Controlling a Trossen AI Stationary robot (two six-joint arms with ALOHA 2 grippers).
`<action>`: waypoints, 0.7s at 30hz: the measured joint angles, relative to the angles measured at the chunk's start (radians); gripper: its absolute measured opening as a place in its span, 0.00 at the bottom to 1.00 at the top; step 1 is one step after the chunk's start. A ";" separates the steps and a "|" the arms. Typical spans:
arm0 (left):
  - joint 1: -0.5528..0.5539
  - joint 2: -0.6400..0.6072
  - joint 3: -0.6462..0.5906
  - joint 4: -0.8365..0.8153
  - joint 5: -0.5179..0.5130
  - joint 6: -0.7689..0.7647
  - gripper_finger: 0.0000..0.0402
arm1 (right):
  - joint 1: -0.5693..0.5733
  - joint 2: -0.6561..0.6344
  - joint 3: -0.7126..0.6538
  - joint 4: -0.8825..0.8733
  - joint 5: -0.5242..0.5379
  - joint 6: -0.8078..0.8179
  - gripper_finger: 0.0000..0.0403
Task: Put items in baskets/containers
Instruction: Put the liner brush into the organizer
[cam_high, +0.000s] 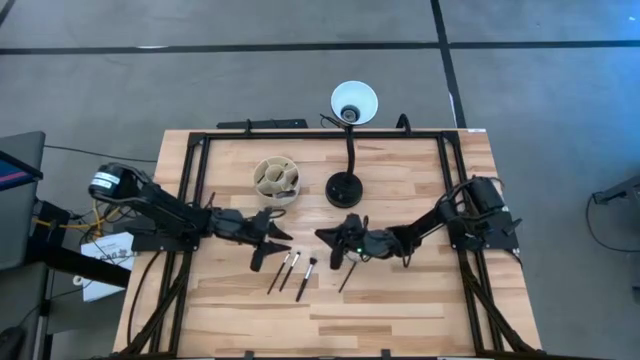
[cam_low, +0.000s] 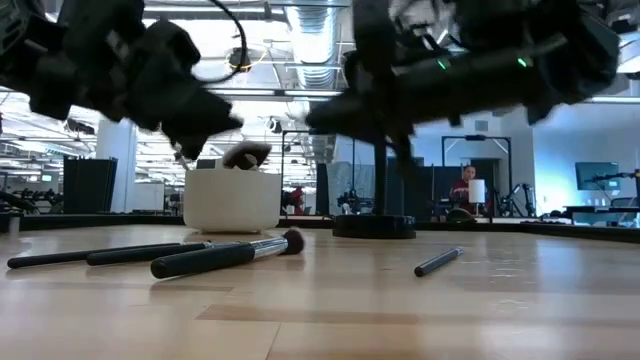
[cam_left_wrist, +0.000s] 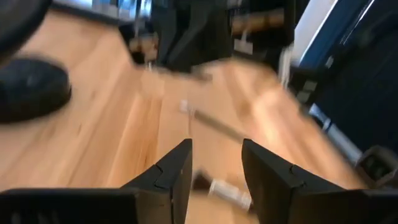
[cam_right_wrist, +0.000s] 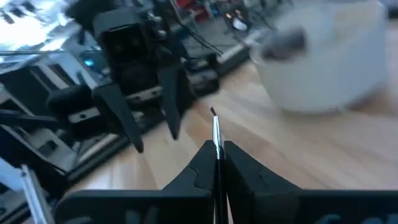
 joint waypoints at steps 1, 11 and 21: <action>0.002 0.002 0.000 0.041 0.000 0.000 0.34 | -0.004 0.000 0.023 0.000 -0.017 -0.026 0.01; 0.016 -0.085 0.001 0.205 -0.045 0.024 0.34 | -0.052 -0.004 0.258 -0.028 -0.185 -0.224 0.04; 0.007 -0.245 0.001 0.208 -0.045 0.072 0.34 | -0.058 -0.004 0.306 -0.096 -0.197 -0.228 0.03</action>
